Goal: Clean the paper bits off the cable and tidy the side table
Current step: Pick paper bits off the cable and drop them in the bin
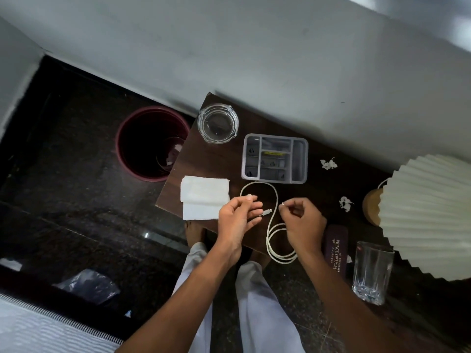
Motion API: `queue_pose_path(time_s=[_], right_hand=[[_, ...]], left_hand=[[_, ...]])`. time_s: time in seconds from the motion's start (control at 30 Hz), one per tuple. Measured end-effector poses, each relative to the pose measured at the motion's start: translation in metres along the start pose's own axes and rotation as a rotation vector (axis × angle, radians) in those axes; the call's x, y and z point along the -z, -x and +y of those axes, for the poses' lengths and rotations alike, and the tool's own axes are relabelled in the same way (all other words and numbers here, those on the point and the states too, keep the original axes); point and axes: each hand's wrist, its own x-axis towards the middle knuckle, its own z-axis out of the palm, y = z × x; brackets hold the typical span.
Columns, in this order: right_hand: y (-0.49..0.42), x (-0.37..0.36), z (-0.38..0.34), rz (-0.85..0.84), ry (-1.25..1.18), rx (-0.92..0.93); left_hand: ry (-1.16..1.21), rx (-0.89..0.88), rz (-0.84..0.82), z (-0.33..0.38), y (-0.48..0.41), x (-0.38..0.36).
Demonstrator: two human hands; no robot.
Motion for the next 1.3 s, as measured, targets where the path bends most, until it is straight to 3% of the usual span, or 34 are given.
queue_pose_path(time_s=[0.3,0.7,1.1,1.3], right_hand=[[0.038,-0.028,-0.048,-0.094,-0.219,0.105],[0.049,-0.070,-0.091,-0.292,-0.211,0.236],[0.058,-0.099,-0.128,-0.314,-0.271,0.209],[0.058,-0.112,-0.136,-0.319,-0.263,0.190]], left_hand=[[-0.046,-0.096,-0.014,0.005,0.008,0.019],[-0.022,-0.275,0.118,0.042,-0.012,0.065],[0.316,-0.218,0.142,0.088,-0.037,0.113],[0.451,-0.226,0.248,0.119,-0.058,0.140]])
